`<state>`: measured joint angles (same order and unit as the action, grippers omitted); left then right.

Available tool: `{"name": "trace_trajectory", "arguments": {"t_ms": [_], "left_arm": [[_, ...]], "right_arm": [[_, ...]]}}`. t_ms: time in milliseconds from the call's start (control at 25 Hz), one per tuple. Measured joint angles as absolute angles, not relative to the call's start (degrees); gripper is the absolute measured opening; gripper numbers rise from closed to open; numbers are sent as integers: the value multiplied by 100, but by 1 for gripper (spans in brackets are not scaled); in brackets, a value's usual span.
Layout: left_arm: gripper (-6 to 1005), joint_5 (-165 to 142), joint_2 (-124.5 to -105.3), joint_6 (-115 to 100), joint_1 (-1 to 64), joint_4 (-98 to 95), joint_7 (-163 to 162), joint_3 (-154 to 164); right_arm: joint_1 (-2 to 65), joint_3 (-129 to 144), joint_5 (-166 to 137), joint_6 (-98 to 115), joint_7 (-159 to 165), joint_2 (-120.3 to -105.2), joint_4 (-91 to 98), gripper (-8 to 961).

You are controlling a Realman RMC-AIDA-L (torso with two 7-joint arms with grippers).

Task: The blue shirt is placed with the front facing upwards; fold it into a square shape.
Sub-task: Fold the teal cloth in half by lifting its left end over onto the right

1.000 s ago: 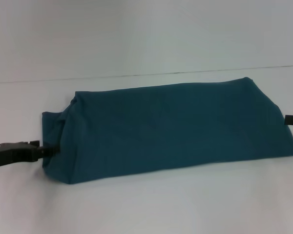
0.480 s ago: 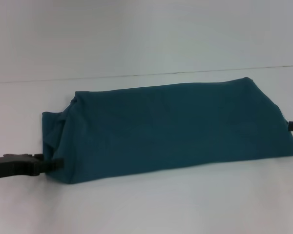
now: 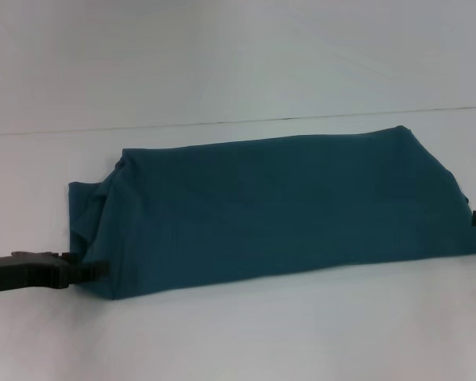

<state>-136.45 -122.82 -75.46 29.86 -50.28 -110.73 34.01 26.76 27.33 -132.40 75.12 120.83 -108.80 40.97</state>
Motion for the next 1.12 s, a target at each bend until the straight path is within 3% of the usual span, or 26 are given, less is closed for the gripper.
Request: {"name": "trace_trajectory", "arguments": {"t_ms": [280,440,1000,1120], "left_arm": [[726,-13649,-12278,-7556,2989,-5027,-11074,3401],[726,-13649,-12278,-7558,2997,-5027,-11074,3401],[720,-13649,-12278,-7539,3006,-5027,-11074,3401],[720,-13649,-12278,-7539,3005,-5027,-11073,3401]], "right_arm": [[2867,2743,-13662,6831,12066,-11185,4011,676],[2931,2743,-13819,6732,12075,-11258,4009,675],[2926,2719,-13823,6661,12087,-11341,3987,676],[2908,2687,-13785,6714,12158,-11344,3999,628]]}}
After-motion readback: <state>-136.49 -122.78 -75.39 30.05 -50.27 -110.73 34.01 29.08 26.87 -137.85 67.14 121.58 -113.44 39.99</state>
